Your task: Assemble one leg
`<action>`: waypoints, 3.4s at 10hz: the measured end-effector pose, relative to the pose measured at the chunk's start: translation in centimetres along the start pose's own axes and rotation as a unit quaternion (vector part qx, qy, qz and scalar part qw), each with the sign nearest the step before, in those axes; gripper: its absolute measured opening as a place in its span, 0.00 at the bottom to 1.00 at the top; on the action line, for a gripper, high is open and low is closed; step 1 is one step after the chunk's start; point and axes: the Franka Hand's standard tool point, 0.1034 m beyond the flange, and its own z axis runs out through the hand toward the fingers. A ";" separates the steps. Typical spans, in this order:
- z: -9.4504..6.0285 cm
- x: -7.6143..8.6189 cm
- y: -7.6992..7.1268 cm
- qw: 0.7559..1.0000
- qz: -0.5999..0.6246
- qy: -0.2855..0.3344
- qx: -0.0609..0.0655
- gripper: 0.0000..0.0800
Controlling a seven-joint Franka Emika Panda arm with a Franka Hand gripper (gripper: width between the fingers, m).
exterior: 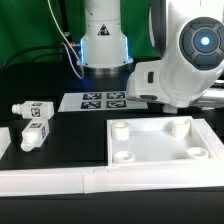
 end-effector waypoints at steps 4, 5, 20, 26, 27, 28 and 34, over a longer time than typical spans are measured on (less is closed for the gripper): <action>-3.9 -0.1 0.9 1.000 -0.009 -0.007 0.015 0.36; -6.6 0.2 1.4 1.000 -0.016 -0.008 0.026 0.36; -26.5 2.7 2.6 0.938 -0.066 0.337 0.040 0.36; -28.6 6.6 2.1 0.826 -0.074 0.556 0.051 0.36; -29.7 6.7 2.0 0.795 -0.072 0.600 0.055 0.36; -29.4 6.7 2.0 0.769 -0.070 0.632 0.057 0.36; -24.6 6.5 -0.5 0.732 -0.077 0.674 0.055 0.36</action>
Offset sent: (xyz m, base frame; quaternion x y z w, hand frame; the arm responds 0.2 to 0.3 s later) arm 0.0620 -0.0140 0.0560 0.0225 -0.0430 -0.0358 0.9982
